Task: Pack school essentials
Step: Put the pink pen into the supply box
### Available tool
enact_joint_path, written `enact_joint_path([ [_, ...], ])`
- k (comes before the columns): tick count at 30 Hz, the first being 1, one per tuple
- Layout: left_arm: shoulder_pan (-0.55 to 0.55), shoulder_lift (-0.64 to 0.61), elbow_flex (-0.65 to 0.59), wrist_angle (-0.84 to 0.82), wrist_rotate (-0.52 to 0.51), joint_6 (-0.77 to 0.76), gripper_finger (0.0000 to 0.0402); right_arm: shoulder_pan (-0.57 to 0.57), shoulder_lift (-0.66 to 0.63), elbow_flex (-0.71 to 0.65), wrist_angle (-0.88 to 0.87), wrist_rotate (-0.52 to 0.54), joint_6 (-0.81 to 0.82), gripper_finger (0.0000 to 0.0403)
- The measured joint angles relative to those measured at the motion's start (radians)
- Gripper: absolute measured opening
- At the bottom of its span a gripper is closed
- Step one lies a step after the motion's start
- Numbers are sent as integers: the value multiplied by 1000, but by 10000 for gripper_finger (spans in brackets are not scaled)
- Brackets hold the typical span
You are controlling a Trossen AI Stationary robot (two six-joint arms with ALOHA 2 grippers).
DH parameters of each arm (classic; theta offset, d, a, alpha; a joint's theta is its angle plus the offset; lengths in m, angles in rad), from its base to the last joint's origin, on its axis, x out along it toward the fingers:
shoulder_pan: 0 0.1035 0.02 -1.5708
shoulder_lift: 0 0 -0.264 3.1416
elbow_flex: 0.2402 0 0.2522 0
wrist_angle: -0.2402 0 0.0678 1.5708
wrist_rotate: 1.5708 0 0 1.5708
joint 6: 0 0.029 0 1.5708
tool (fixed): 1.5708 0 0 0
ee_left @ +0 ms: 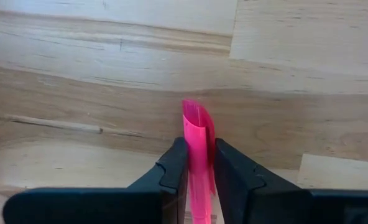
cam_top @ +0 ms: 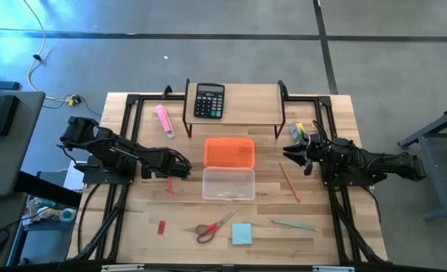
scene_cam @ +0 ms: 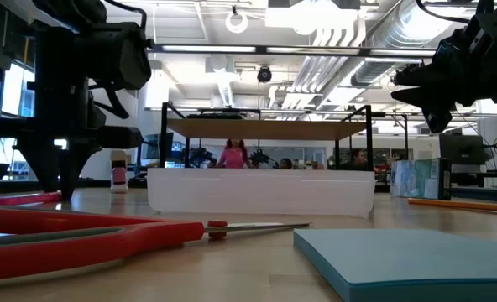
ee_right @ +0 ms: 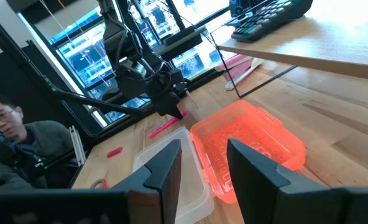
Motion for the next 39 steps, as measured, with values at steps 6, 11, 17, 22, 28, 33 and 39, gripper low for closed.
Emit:
enact_joint_path([
  [6, -1, 1, 28, 18, 12, 36, 54, 0, 0, 0, 0, 0, 0, 122],
  [11, -1, 0, 34, 63, 6, 53, 55, 0, 0, 0, 0, 0, 0, 122],
  [17, -1, -1, 34, 235, -13, 150, 55, 0, 0, 0, 0, 0, 0, 122],
  [22, 4, -2, 35, 371, -68, 238, 55, 0, 0, 0, 0, 0, 0, 122],
  [28, 30, -3, 35, 478, -86, 351, 55, 0, 0, 0, 0, 0, 0, 122],
  [33, 58, -3, 80, 437, -95, 429, 55, 0, 0, 0, 0, 0, 0, 122],
  [39, 100, -3, 209, 280, -114, 565, 55, 0, 0, 0, 0, 0, 0, 122],
])
